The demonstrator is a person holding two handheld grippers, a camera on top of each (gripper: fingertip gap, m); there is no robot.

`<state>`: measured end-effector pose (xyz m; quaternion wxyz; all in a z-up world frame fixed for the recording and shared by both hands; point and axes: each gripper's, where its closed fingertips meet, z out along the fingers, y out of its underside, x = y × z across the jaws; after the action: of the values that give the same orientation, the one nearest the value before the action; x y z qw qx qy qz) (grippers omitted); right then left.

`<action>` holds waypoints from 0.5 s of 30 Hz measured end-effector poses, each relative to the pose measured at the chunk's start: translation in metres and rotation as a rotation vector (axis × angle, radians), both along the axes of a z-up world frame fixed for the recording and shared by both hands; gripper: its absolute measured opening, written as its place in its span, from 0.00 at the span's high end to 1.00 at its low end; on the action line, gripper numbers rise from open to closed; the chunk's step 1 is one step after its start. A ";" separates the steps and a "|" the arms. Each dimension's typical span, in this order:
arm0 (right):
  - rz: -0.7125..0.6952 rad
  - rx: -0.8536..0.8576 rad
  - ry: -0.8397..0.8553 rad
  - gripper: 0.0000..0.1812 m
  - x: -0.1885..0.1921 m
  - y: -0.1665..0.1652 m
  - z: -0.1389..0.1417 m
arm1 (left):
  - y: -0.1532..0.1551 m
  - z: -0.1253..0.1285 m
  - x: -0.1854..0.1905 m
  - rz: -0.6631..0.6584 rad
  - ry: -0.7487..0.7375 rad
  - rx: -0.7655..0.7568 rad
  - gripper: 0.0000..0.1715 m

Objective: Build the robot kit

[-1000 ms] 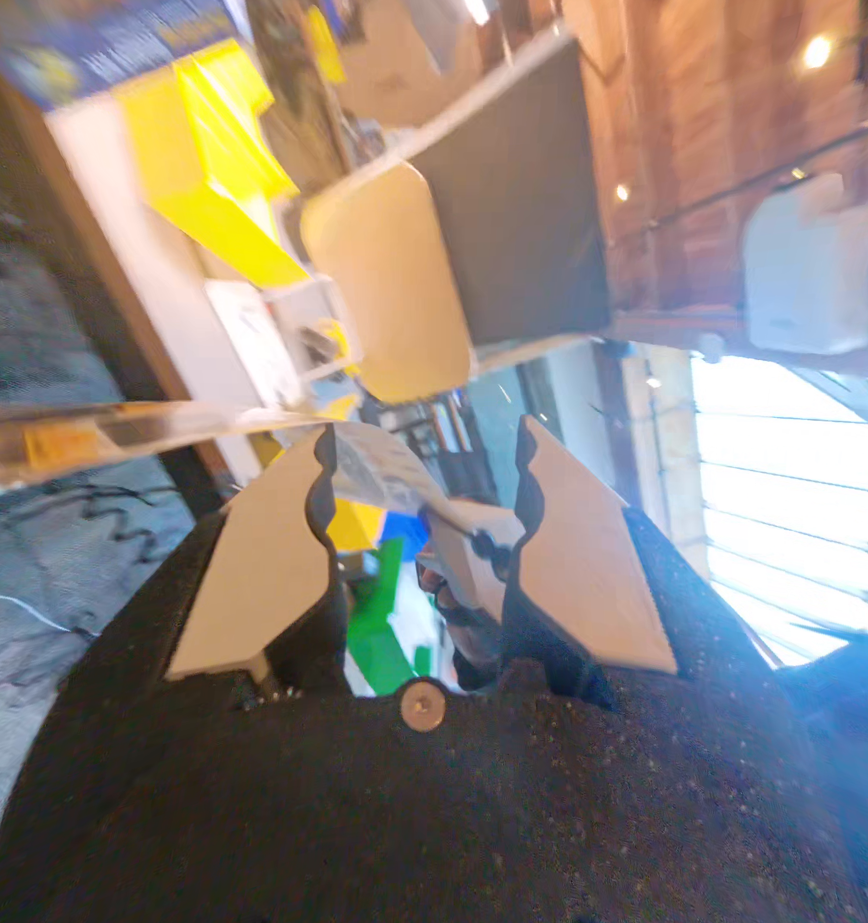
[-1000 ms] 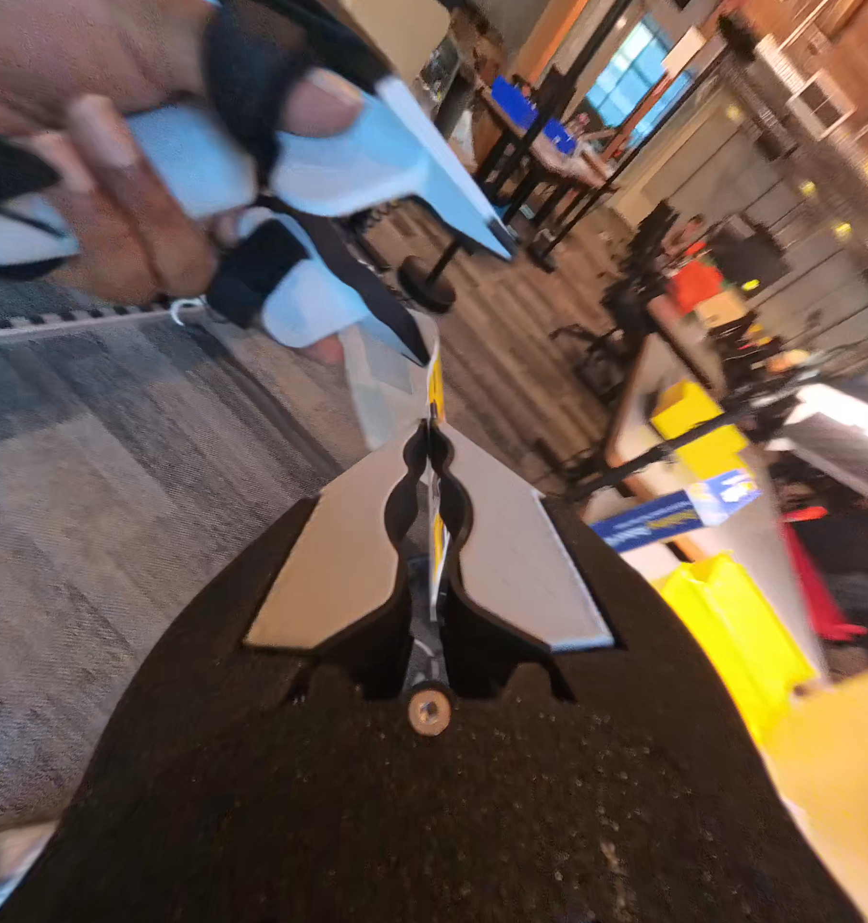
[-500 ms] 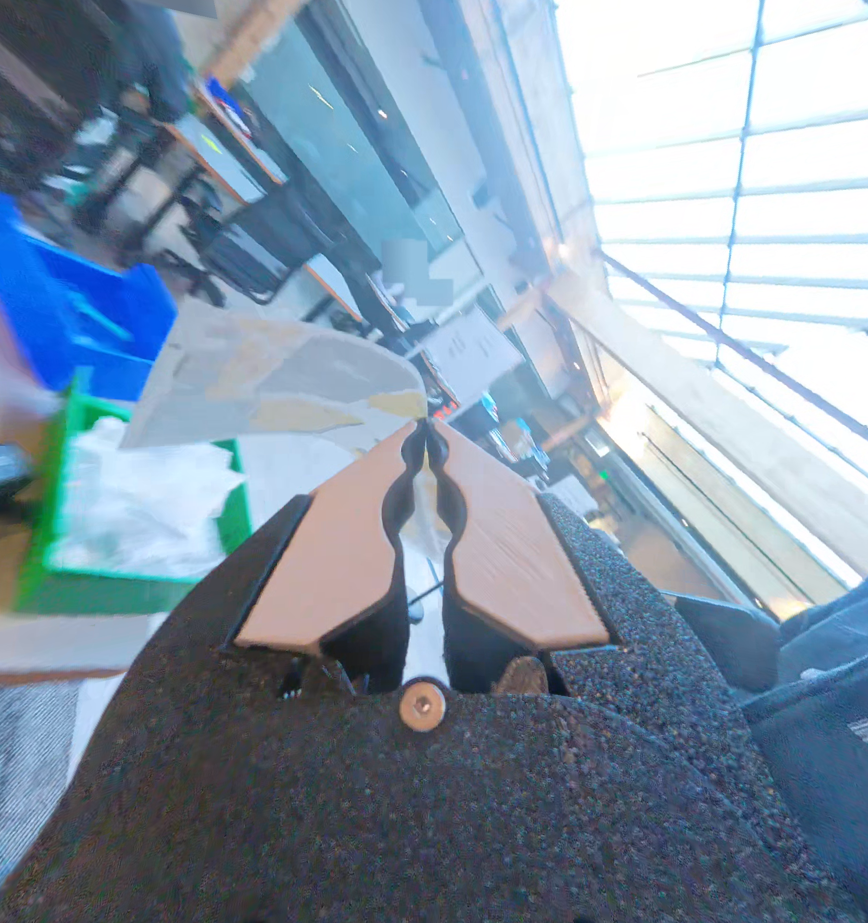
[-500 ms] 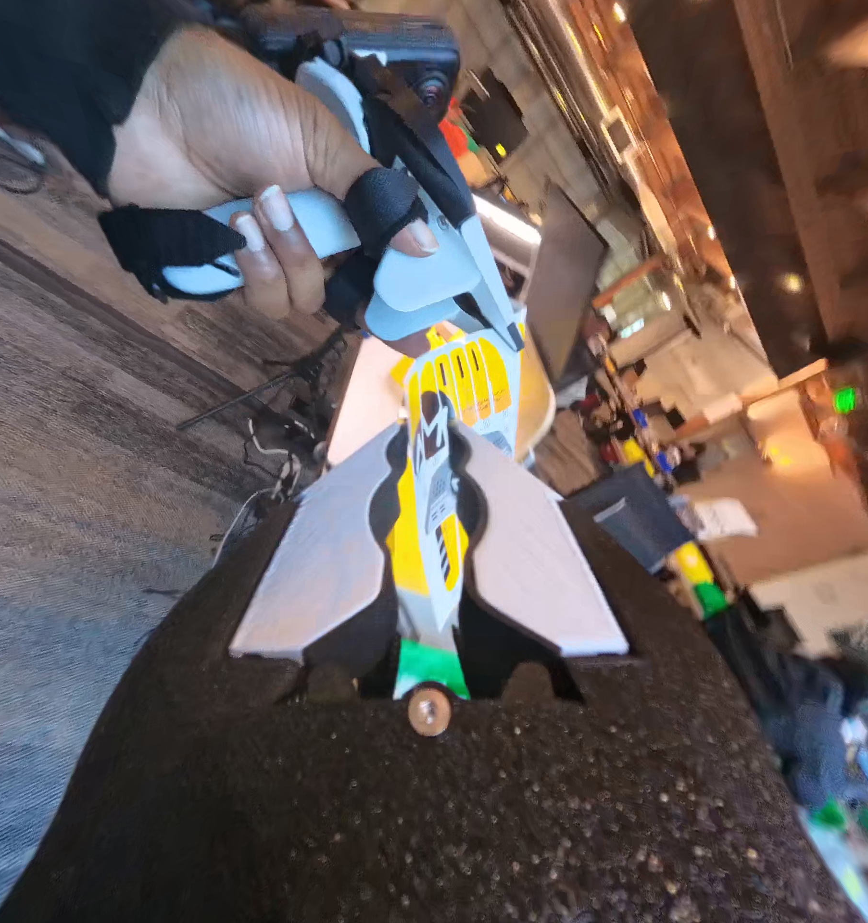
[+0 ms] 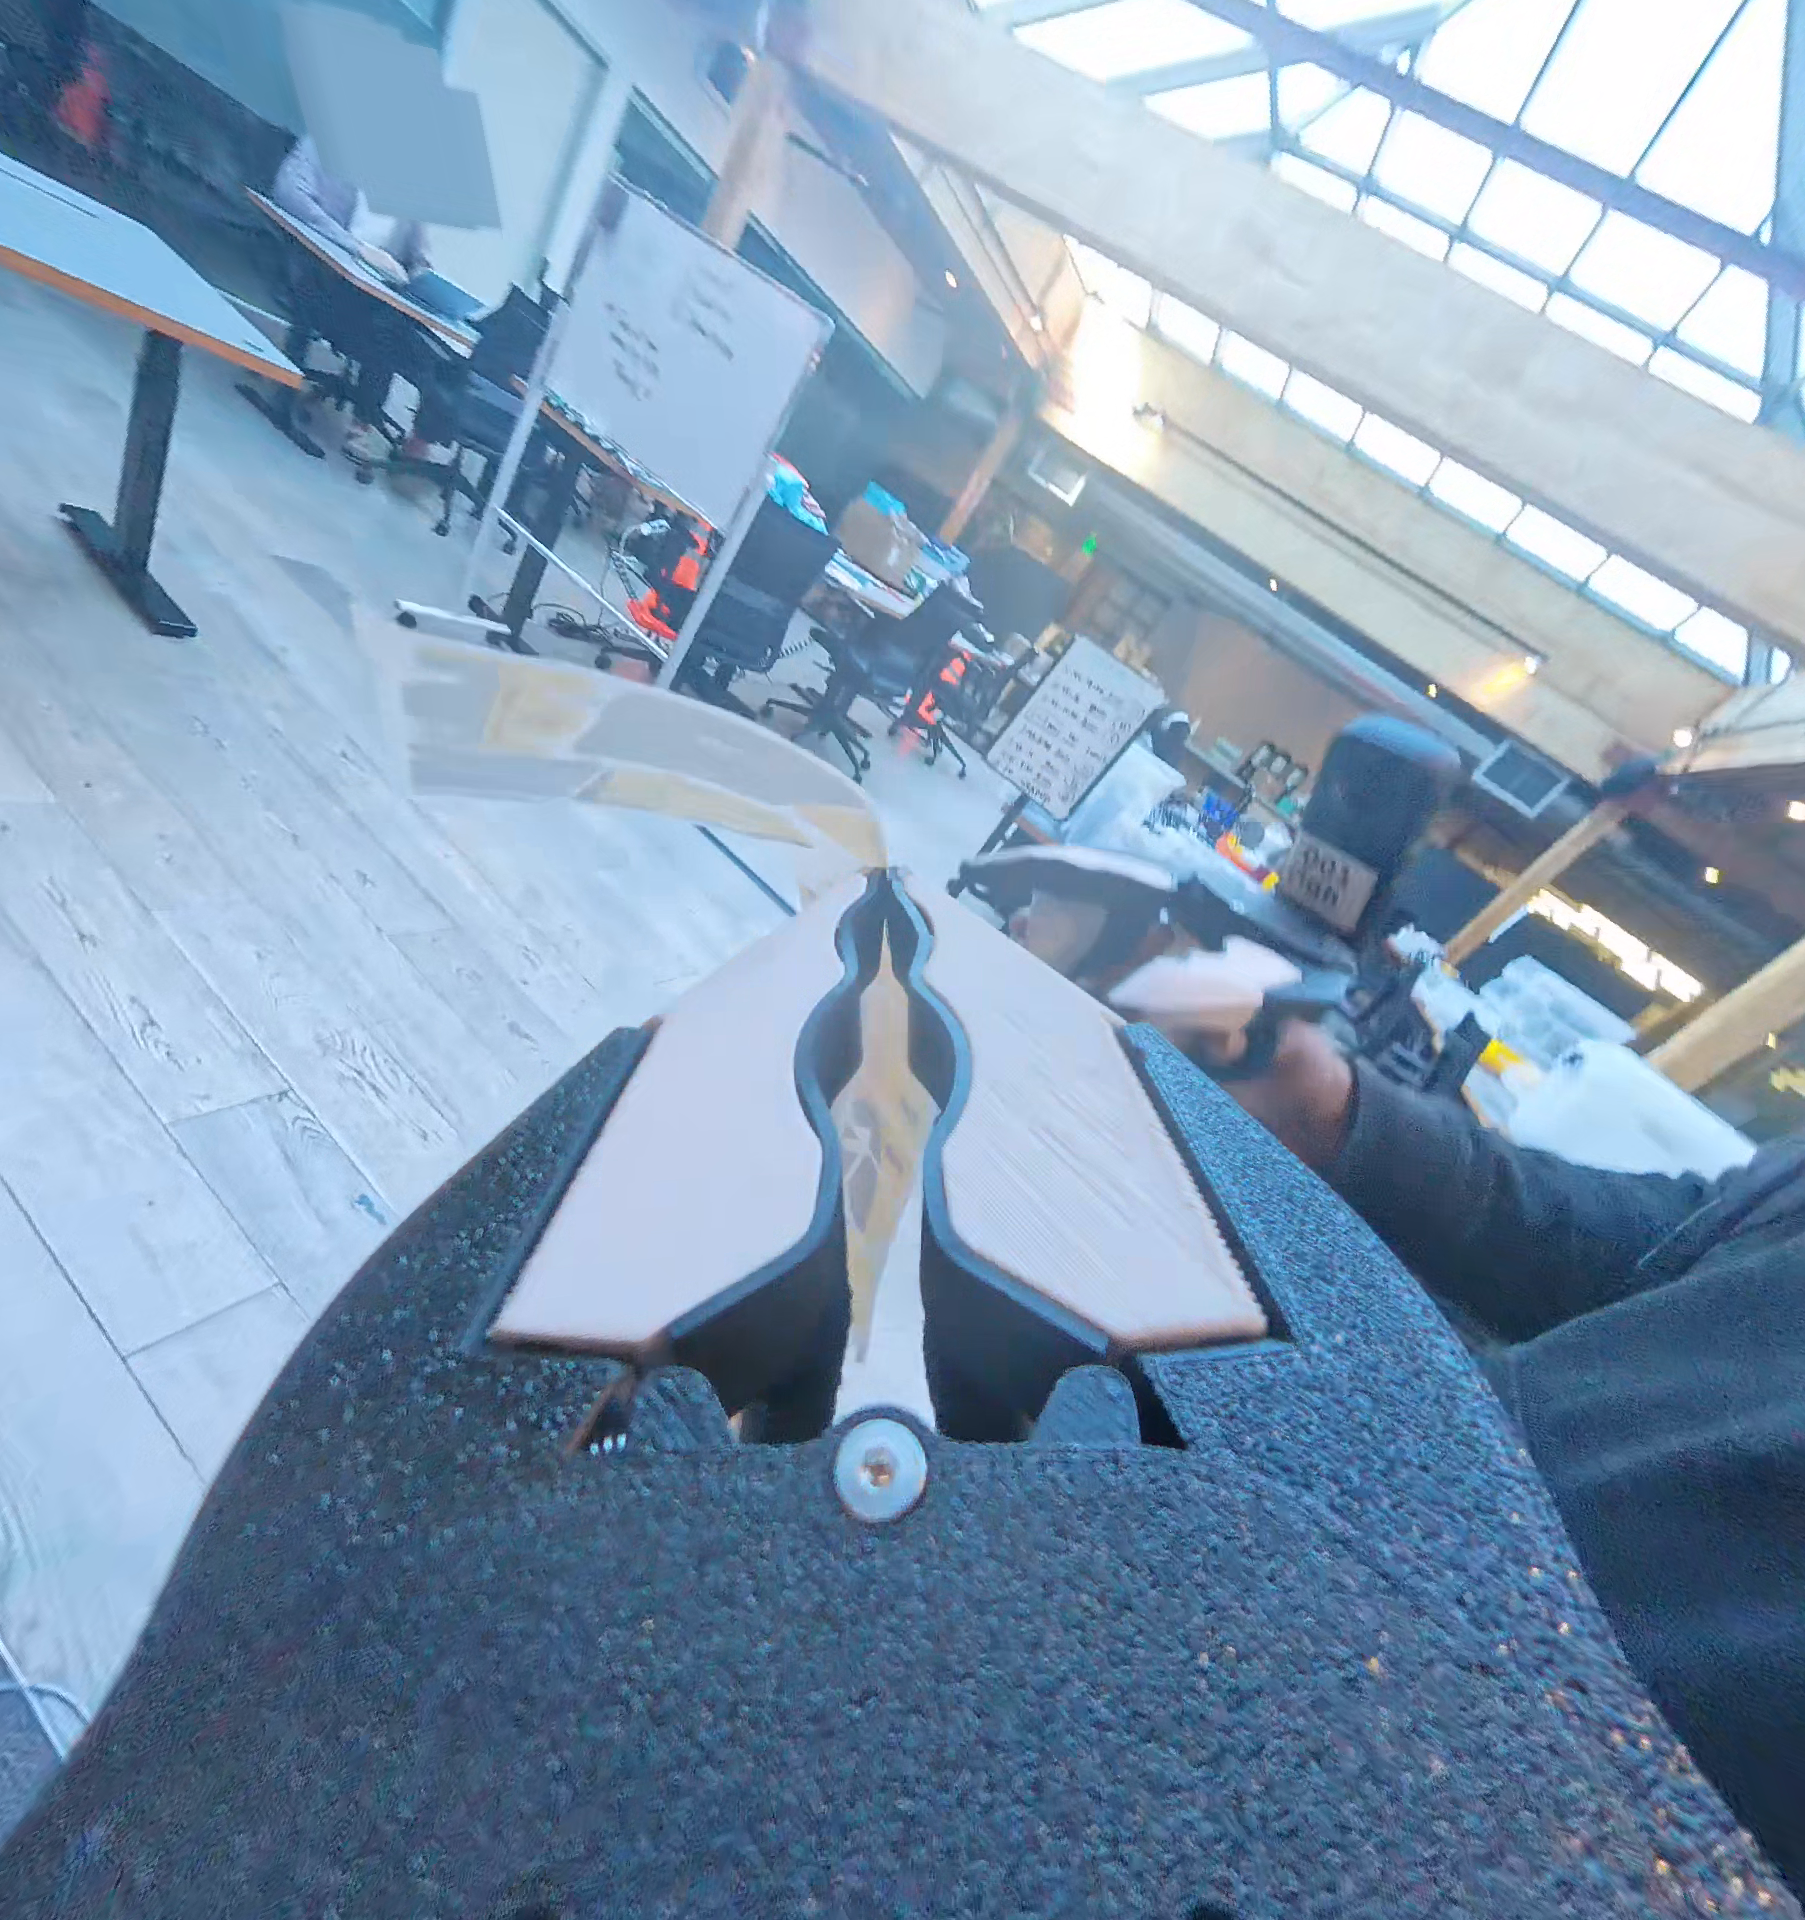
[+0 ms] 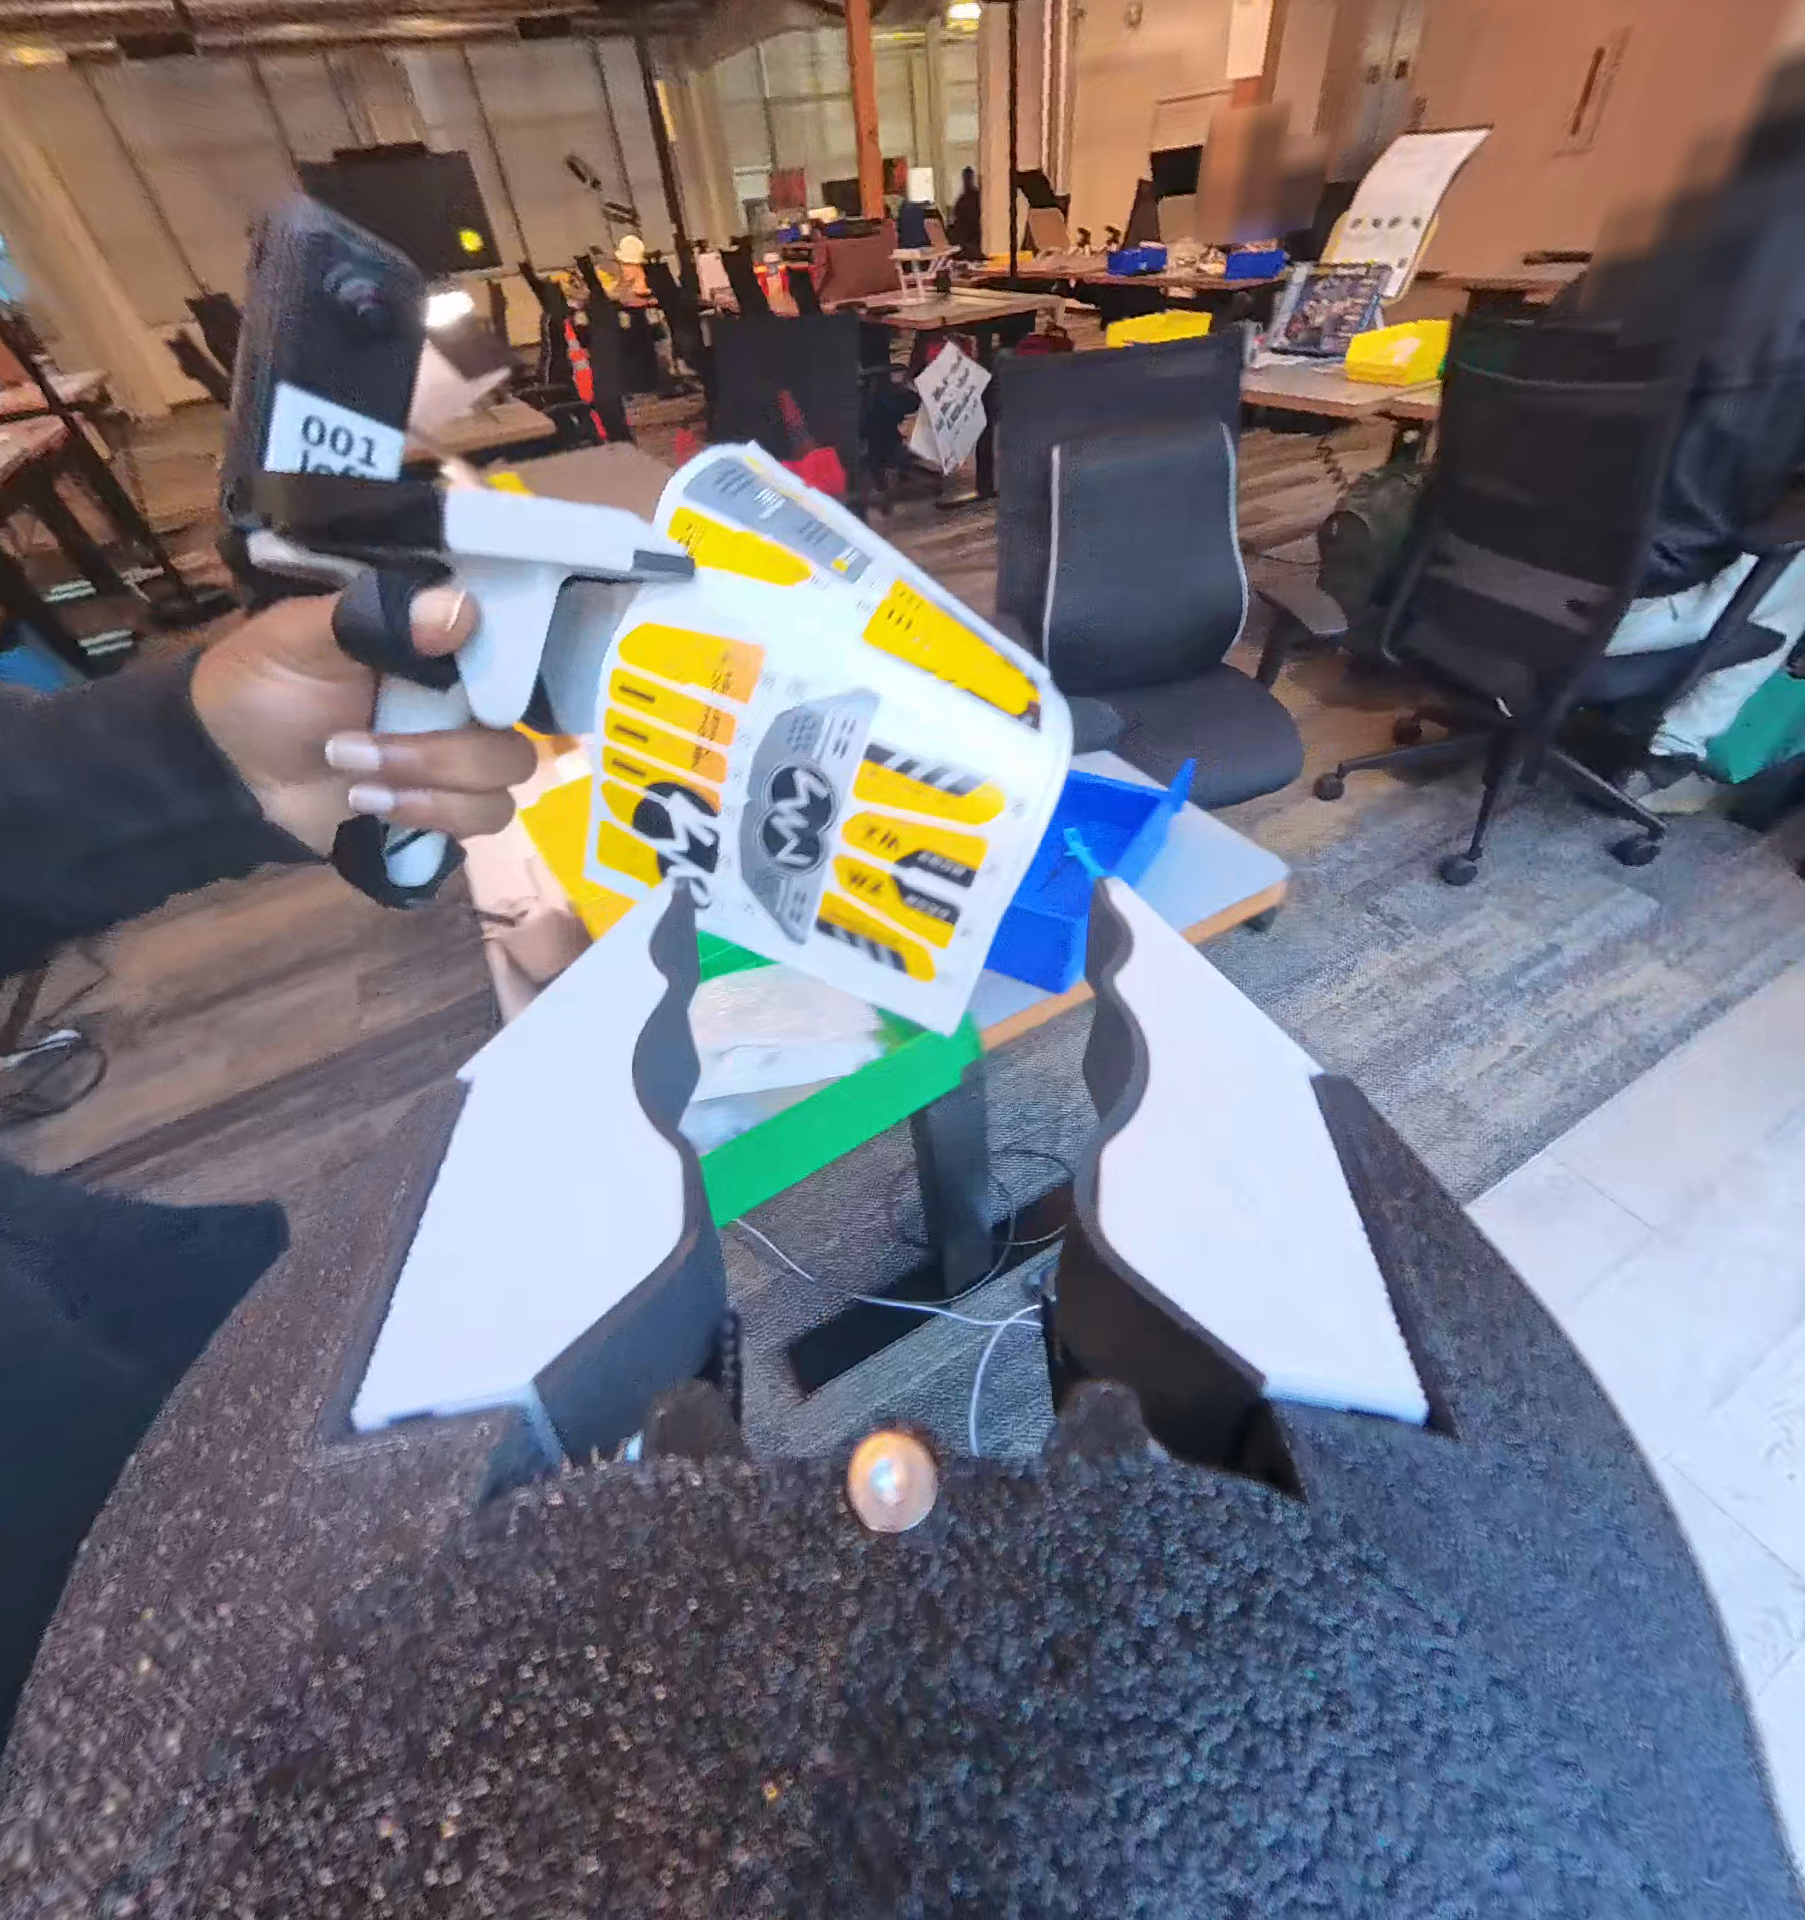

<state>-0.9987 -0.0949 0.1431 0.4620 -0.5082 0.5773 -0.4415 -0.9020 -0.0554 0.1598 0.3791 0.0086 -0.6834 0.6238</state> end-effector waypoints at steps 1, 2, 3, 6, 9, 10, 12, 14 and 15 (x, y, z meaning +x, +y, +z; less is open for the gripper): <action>-0.004 0.004 0.003 0.59 0.003 -0.031 0.000 | -0.024 -0.005 0.002 -0.024 -0.029 -0.006 1.00; 0.001 0.000 0.011 0.60 0.008 -0.059 -0.001 | -0.048 -0.011 0.004 -0.048 -0.059 -0.010 1.00; 0.009 -0.004 0.022 0.61 0.014 -0.088 -0.004 | -0.073 -0.018 0.009 -0.070 -0.086 -0.016 1.00; 0.074 0.036 0.053 0.62 0.045 -0.169 -0.013 | -0.150 -0.028 0.026 -0.156 -0.083 -0.069 1.00; 0.138 0.120 0.079 0.61 0.099 -0.242 -0.017 | -0.220 -0.026 0.051 -0.278 -0.051 -0.132 1.00; 0.161 0.160 0.091 0.60 0.116 -0.267 -0.017 | -0.241 -0.019 0.063 -0.313 -0.040 -0.155 1.00; 0.216 0.242 0.094 0.58 0.154 -0.314 -0.011 | -0.279 -0.005 0.093 -0.353 -0.032 -0.200 1.00; 0.289 0.314 0.106 0.57 0.196 -0.350 -0.004 | -0.312 0.006 0.126 -0.364 -0.049 -0.225 1.00; 0.333 0.351 0.107 0.57 0.216 -0.366 0.000 | -0.327 0.012 0.143 -0.356 -0.055 -0.237 1.00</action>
<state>-0.7832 -0.4606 0.1427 0.5784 -0.5308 0.5772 -0.2249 -0.7587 -0.3823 0.1717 0.4629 -0.1739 -0.6062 0.6229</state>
